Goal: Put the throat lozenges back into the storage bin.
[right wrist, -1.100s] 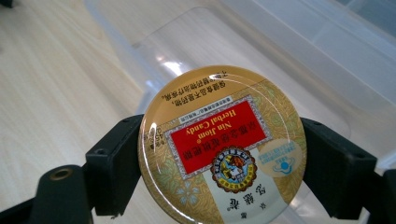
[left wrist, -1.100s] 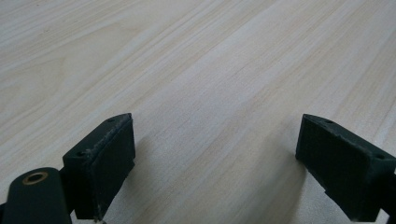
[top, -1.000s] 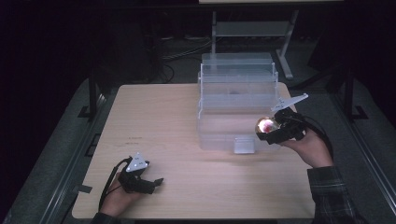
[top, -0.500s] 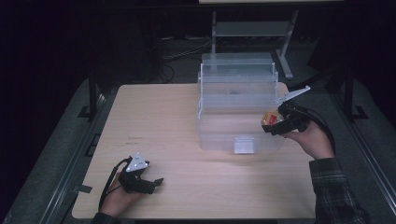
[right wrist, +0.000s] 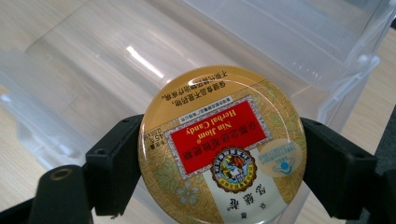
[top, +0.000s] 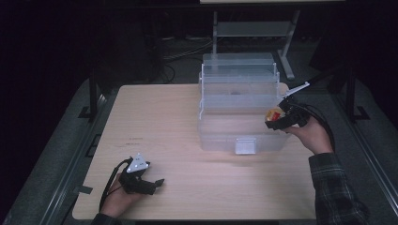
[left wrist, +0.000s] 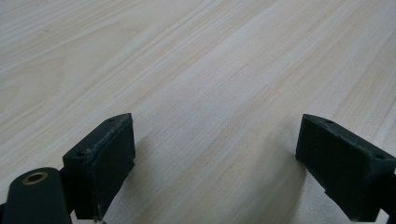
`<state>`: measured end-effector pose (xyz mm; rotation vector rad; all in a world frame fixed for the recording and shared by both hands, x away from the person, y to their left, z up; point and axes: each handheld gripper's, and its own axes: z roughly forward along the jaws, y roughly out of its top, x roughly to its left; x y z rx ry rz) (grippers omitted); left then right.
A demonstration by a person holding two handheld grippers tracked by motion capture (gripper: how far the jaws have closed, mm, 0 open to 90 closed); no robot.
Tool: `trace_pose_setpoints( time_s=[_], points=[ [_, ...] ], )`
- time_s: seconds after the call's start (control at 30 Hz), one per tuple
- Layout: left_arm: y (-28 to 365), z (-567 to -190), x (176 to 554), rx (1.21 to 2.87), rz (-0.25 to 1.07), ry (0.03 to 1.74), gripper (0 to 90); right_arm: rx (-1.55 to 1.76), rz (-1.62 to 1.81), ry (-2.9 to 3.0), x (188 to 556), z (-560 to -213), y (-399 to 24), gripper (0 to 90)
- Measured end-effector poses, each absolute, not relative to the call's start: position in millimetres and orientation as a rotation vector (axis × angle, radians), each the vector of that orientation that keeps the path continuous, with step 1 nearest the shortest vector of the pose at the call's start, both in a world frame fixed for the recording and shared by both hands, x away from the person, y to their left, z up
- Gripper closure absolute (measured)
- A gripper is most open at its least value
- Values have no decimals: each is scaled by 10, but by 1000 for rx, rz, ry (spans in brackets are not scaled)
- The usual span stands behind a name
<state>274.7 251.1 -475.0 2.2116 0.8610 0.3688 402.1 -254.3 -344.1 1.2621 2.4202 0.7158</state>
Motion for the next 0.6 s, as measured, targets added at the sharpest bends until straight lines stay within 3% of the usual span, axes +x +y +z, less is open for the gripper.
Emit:
trace_pose_setpoints(
  time_s=[0.6],
  points=[
    [2512,-4749,2747,2212,369,861,110,1303,695,2445,4081,-3575,-2572,191]
  ],
)
